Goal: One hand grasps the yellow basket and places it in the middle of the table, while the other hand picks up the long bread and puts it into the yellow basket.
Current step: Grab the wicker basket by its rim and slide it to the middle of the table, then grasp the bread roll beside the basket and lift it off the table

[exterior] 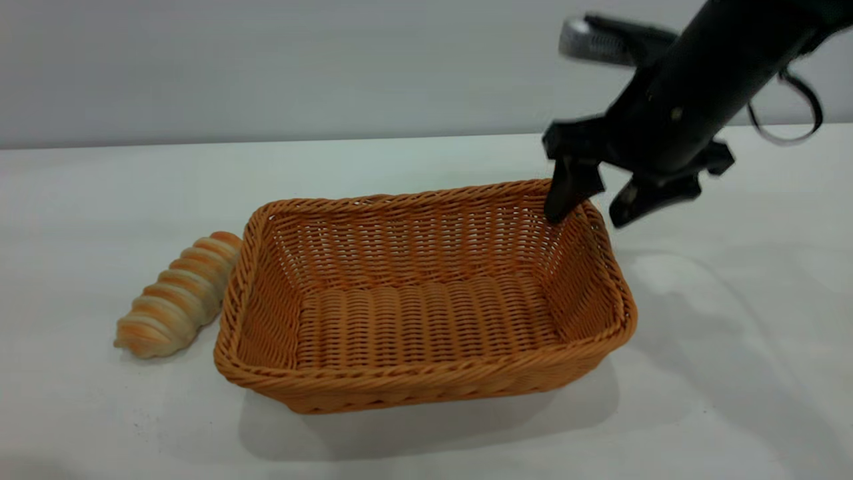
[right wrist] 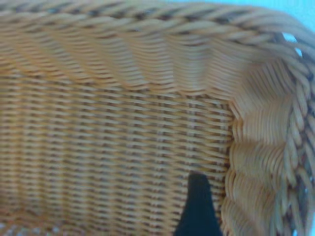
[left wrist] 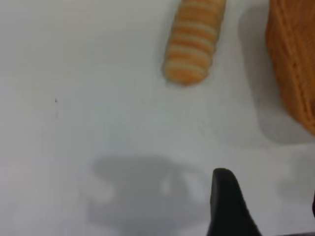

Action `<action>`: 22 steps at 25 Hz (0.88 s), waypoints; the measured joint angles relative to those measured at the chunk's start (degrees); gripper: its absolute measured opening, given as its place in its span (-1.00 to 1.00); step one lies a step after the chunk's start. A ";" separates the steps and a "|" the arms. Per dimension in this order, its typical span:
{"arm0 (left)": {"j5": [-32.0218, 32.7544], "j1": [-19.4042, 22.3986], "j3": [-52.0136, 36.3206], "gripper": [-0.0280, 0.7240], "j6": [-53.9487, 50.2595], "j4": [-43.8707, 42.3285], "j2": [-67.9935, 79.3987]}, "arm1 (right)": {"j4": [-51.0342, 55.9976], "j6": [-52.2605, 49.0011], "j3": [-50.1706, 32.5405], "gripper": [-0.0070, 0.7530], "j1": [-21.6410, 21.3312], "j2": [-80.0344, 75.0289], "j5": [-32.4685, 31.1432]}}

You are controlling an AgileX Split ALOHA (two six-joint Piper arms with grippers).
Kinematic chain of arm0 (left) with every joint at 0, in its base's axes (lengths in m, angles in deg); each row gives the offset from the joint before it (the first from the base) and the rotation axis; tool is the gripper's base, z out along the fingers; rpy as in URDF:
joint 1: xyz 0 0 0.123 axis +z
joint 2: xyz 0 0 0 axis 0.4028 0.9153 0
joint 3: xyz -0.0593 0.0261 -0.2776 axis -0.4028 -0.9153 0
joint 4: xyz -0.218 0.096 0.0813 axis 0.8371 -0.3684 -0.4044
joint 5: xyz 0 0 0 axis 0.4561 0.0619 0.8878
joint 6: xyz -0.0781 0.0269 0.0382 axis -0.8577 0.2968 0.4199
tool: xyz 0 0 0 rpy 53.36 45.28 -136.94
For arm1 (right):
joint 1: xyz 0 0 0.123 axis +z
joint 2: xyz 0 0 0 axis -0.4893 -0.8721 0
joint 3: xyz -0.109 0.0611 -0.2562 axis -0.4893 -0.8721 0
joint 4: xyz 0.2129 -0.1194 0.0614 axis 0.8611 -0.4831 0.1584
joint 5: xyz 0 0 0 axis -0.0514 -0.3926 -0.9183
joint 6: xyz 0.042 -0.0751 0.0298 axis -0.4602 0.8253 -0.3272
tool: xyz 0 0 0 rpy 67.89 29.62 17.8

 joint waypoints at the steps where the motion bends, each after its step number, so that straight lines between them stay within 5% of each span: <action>1: -0.54 0.00 0.00 0.29 0.00 -0.38 1.83 | -0.52 0.05 0.00 0.67 0.00 1.05 -0.52; 6: -5.30 0.00 0.38 0.29 -0.28 -2.52 10.45 | -3.08 0.18 0.00 0.47 0.00 7.75 -2.59; 22: -11.62 0.00 14.59 0.29 1.53 -3.88 41.27 | -4.93 0.58 0.00 0.45 0.00 21.66 -11.09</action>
